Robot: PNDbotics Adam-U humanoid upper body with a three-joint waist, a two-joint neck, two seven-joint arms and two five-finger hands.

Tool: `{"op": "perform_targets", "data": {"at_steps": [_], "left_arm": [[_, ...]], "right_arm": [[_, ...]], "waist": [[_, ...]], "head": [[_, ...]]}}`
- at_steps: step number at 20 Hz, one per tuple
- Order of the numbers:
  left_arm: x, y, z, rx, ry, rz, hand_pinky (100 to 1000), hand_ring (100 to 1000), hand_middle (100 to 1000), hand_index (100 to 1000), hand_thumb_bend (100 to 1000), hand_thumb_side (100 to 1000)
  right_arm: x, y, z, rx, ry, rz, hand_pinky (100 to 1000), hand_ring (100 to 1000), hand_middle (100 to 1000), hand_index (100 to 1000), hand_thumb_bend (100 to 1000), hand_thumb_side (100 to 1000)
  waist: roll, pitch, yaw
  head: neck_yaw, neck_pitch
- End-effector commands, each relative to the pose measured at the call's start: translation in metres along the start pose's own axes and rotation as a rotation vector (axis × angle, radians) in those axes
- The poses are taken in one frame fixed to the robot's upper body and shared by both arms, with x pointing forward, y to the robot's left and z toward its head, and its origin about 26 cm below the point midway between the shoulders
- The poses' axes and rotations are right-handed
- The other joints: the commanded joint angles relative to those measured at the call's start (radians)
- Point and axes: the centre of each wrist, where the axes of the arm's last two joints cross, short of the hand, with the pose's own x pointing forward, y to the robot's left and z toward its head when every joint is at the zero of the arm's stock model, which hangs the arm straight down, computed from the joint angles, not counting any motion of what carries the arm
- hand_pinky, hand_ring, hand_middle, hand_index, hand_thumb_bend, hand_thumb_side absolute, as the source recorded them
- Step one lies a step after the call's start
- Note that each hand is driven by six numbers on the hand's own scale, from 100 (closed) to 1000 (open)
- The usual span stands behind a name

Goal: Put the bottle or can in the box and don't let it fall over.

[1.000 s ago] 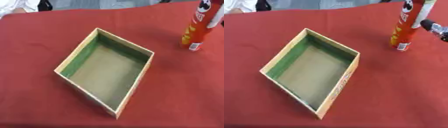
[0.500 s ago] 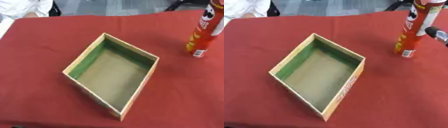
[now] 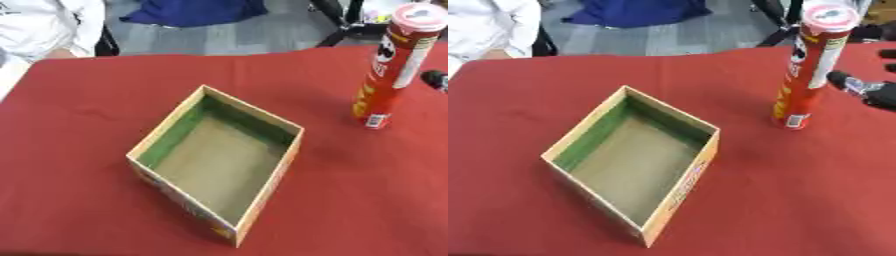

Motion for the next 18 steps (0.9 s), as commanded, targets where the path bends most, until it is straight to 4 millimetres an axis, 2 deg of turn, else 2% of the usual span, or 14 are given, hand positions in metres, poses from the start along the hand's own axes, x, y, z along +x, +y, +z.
{"op": "perform_targets", "data": {"at_steps": [1,8,13,18], "left_arm": [[0.008,0.004,-0.004,-0.006,-0.027,-0.014,788,799,762,849,537,813],[0.008,0.001,-0.004,-0.017,-0.027,-0.012,786,798,762,849,538,812],[0.007,0.002,-0.003,-0.016,-0.021,-0.013,786,798,762,849,539,812],[0.005,0.001,-0.003,-0.021,-0.015,-0.013,786,798,762,849,539,811]], "right_arm": [[0.002,-0.006,-0.003,-0.001,-0.012,0.031,883,892,936,983,655,331],[-0.002,-0.005,-0.004,0.017,-0.001,0.043,881,882,930,982,652,338],[-0.008,-0.003,-0.006,0.027,0.019,0.036,881,884,929,980,648,344],[-0.009,0.003,-0.01,0.07,0.002,-0.007,881,888,930,981,645,349]], "waist": [[-0.002,-0.017,0.0],[-0.001,-0.015,-0.004],[0.002,-0.014,-0.006],[0.006,-0.012,-0.007]], "head": [[-0.042,-0.01],[-0.098,-0.01],[-0.113,-0.021],[-0.109,-0.03]]}}
